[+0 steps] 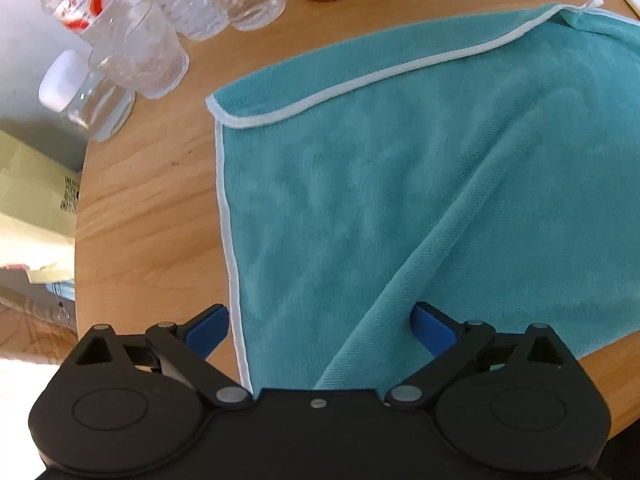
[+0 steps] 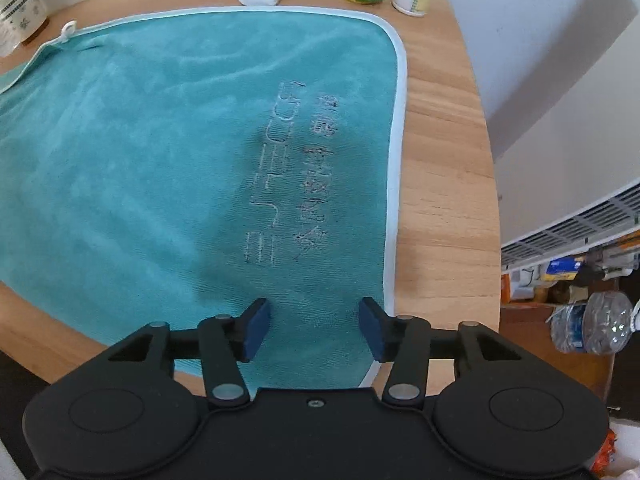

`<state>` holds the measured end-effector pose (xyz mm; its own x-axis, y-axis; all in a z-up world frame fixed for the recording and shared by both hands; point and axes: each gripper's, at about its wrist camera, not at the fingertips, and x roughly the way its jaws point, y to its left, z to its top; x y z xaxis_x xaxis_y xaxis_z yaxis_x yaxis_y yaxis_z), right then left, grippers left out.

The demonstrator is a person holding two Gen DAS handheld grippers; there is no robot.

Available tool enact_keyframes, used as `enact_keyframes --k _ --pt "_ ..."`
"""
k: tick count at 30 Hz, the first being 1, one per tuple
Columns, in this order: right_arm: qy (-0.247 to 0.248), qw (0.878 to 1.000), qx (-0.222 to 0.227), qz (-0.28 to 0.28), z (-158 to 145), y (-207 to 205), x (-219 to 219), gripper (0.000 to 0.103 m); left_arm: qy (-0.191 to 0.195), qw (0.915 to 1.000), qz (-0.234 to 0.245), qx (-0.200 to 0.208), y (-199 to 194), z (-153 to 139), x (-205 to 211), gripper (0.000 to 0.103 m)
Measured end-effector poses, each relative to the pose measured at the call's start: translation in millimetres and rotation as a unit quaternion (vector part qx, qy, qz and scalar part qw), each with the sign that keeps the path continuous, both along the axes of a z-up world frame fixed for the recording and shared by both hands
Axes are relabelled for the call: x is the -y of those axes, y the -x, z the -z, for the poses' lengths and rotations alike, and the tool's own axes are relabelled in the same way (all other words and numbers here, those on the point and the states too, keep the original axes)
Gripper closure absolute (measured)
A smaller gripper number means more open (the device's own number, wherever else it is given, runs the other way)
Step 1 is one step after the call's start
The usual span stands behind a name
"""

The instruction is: Fold towel

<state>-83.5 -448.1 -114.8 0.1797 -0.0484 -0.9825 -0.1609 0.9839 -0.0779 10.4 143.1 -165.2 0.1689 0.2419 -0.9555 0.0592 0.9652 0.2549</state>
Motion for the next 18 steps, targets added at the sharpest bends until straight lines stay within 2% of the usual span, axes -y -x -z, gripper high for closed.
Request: enact_keyframes --k 1,2,3,5,7,8,9,12,16,18 --pt "0.008 1.000 -0.005 -0.004 -1 -2 -2 0.052 0.008 0.9999 -0.006 -0.005 -1 -1 -2 0.010" --pt "0.016 1.000 -0.009 -0.009 -2 -3 -5 0.068 0.012 0.9999 -0.008 -0.004 -1 -5 -3 0.011" --pt "0.012 1.000 -0.002 -0.010 -10 -6 -10 0.073 0.015 0.9998 -0.010 0.000 -1 -8 -3 0.011" --pt "-0.013 1.000 0.014 -0.015 -26 -12 -24 0.073 0.019 0.9995 -0.002 0.026 -3 -20 -4 0.011" --pt "-0.041 0.998 0.031 -0.032 -36 -17 -46 0.073 0.025 0.9991 -0.001 0.033 -5 -22 -7 0.010" --pt "-0.044 0.997 0.036 -0.043 -37 -18 -55 0.073 0.027 0.9991 -0.002 0.033 -7 -21 -7 0.010" --pt "-0.047 0.995 0.044 -0.071 -36 -24 -82 0.072 0.023 0.9990 -0.003 0.039 -9 -19 -9 0.010" --pt "-0.066 0.992 0.057 -0.095 -27 -38 -130 0.072 0.023 0.9985 -0.002 0.050 -14 -15 -9 0.010" --pt "-0.073 0.982 0.101 -0.145 -23 -62 -204 0.071 0.015 0.9973 0.006 0.071 -31 -8 -7 0.010" --pt "-0.053 0.974 0.130 -0.181 -25 -72 -237 0.054 0.014 0.9965 0.005 0.082 -40 -4 -7 0.010"
